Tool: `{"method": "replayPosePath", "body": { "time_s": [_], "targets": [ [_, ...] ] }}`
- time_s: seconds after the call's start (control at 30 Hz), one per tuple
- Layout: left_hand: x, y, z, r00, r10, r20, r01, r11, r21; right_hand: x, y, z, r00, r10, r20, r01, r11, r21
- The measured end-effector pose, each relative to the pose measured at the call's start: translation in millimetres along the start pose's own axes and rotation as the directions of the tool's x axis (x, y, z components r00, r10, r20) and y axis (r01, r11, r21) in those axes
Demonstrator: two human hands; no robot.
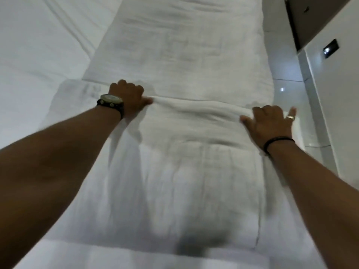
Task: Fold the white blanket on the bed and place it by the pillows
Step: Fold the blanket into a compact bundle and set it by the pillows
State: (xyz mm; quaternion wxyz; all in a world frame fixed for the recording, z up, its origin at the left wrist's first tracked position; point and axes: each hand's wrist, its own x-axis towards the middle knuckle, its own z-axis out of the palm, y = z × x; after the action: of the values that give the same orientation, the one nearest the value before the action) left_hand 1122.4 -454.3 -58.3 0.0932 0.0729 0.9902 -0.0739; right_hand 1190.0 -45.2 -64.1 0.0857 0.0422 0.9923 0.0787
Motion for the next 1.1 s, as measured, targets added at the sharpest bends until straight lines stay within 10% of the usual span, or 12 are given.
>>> {"method": "replayPosePath", "body": {
  "time_s": [0.17, 0.43, 0.6, 0.7, 0.83, 0.93, 1.1],
  "targets": [
    [-41.5, 131.6, 20.3, 0.91, 0.198, -0.364, -0.325, 0.886, -0.33, -21.6, -71.1, -11.6, 0.989, -0.03, -0.144, 0.074, 0.949, 0.306],
    [-54.7, 135.5, 53.4, 0.988, 0.14, 0.063, -0.125, 0.973, -0.196, -46.5, 73.2, 28.5, 0.944, 0.208, 0.255, -0.262, 0.944, 0.202],
    [-98.4, 177.7, 47.3, 0.997, 0.08, -0.009, -0.079, 0.942, -0.325, -96.8, -15.7, 12.4, 0.985, 0.01, -0.173, 0.039, 0.96, 0.278],
    [-147.3, 177.4, 56.9, 0.982, 0.189, 0.006, -0.177, 0.93, -0.322, -173.5, -25.4, 53.1, 0.982, -0.135, -0.132, 0.165, 0.955, 0.248],
    [-166.9, 144.8, 66.8, 0.991, 0.125, 0.049, -0.11, 0.965, -0.239, -213.2, 34.5, 79.6, 0.979, 0.2, -0.049, -0.181, 0.947, 0.264],
    [-177.8, 158.1, 54.0, 0.989, 0.123, 0.082, -0.09, 0.941, -0.327, -237.9, 34.0, 64.8, 0.849, 0.517, 0.112, -0.475, 0.652, 0.591],
    [-256.3, 237.3, 50.2, 0.832, 0.553, -0.036, -0.542, 0.796, -0.269, -297.9, 3.6, 61.5, 0.641, 0.763, 0.083, -0.539, 0.371, 0.756]
  ]
}}
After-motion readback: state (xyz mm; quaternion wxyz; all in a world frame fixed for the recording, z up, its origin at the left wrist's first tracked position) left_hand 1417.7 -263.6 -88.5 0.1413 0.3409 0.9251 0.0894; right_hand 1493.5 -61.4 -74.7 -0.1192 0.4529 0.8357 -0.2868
